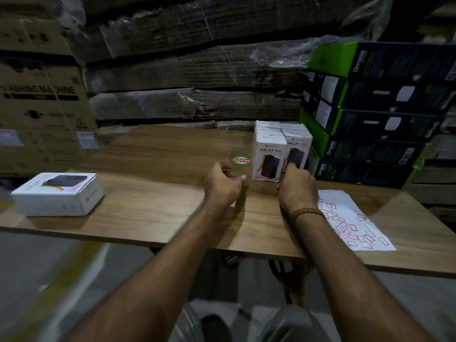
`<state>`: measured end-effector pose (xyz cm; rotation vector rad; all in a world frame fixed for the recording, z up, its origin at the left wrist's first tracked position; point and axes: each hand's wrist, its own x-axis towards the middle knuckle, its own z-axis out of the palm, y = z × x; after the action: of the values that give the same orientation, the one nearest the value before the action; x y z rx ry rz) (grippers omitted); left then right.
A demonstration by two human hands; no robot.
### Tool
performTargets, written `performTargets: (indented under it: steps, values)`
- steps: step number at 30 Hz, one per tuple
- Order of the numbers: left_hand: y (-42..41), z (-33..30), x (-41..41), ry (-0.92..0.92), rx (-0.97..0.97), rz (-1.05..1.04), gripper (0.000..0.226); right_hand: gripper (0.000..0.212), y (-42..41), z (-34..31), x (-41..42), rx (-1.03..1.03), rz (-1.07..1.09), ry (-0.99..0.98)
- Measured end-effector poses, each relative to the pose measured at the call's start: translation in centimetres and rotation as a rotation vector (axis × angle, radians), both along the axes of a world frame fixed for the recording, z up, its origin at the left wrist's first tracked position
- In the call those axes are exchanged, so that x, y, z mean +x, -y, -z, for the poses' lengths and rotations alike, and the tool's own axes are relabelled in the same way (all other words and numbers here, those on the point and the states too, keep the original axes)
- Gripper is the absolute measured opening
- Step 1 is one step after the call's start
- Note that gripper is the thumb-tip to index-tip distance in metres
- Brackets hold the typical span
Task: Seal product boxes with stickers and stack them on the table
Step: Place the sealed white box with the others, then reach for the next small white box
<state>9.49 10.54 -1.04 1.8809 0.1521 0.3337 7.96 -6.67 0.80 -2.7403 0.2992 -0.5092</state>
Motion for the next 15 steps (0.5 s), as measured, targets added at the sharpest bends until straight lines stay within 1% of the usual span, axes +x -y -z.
performTargets:
  steps: [3, 6, 7, 8, 10, 12, 15]
  values:
    - [-1.9, -0.6, -2.5, -0.091, 0.001, 0.092, 0.046, 0.039, -0.1, -1.4, -1.2, 0.096, -0.024, -0.083]
    - [-3.8, -1.0, -5.4, -0.095, -0.018, 0.096, 0.04, 0.064, -0.5, -2.8, -3.0, 0.2, -0.069, -0.171]
    - [-4.3, -1.3, -6.4, -0.094, -0.043, 0.088, 0.036, 0.069, -0.9, -3.1, -3.6, 0.214, -0.085, -0.195]
    - [-4.9, -1.9, -7.5, -0.091, -0.078, 0.083, 0.032, 0.071, -1.6, -3.3, -4.3, 0.213, -0.101, -0.209]
    - [-6.1, -3.3, -9.7, -0.07, -0.131, 0.073, 0.027, 0.064, -3.1, -3.5, -5.5, 0.154, -0.125, -0.202]
    - [-7.6, -4.6, -11.8, 0.028, -0.046, 0.021, 0.026, 0.059, -4.9, -3.2, -7.0, 0.068, -0.166, -0.183]
    - [-10.3, -5.6, -14.3, 0.258, 0.107, -0.143, 0.022, 0.06, -7.9, -1.9, -9.0, 0.058, -0.285, -0.137]
